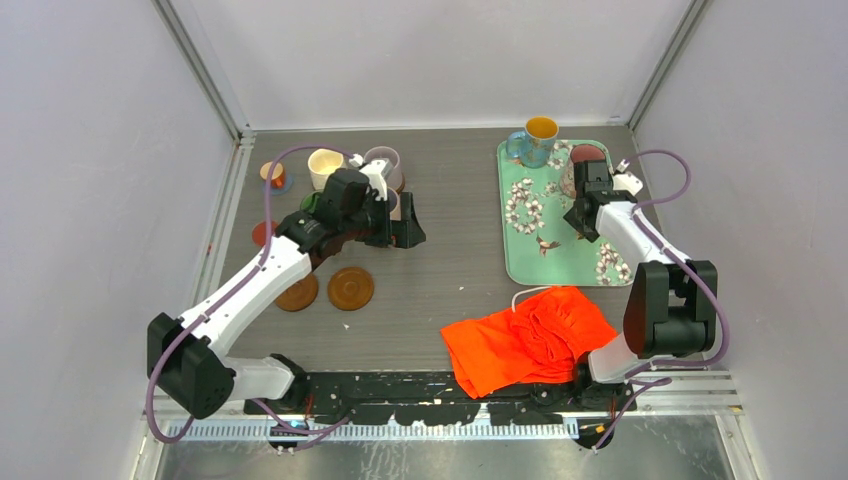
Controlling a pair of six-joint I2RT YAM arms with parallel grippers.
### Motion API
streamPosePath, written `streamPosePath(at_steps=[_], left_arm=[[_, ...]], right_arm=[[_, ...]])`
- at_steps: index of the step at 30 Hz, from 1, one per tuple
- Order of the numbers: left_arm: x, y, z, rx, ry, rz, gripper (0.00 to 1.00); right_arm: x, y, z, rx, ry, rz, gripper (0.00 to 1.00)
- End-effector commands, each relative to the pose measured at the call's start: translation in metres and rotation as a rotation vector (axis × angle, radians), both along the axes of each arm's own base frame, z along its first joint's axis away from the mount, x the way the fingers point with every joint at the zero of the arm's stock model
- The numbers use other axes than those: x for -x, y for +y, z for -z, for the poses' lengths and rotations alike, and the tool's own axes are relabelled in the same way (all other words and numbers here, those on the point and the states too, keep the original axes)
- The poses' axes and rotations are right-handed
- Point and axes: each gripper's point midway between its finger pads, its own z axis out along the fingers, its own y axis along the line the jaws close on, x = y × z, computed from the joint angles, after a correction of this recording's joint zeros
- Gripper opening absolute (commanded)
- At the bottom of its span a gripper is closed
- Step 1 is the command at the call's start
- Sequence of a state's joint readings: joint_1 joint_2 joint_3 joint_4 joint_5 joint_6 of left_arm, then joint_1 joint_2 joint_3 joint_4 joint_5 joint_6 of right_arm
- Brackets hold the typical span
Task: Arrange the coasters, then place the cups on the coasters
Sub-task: Pick up the cup from the tray.
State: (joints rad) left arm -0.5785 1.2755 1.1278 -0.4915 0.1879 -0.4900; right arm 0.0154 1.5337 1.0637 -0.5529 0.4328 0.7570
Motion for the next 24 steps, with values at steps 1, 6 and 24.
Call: streamPosePath(at_steps=[1, 6, 24], left_arm=[[-0.001, -0.007, -0.016, 0.038, -0.027, 0.023, 1.00], [0.000, -0.008, -0.015, 0.039, -0.023, 0.025, 1.00], [0.002, -0.010, -0.016, 0.051, -0.020, 0.037, 1.00]], right_arm=[[-0.010, -0.007, -0.014, 0.039, -0.044, 0.011, 0.42], [-0.011, -0.010, -0.016, 0.057, -0.039, 0.008, 0.37], [-0.013, 0.026, -0.031, 0.011, -0.065, -0.098, 0.10]])
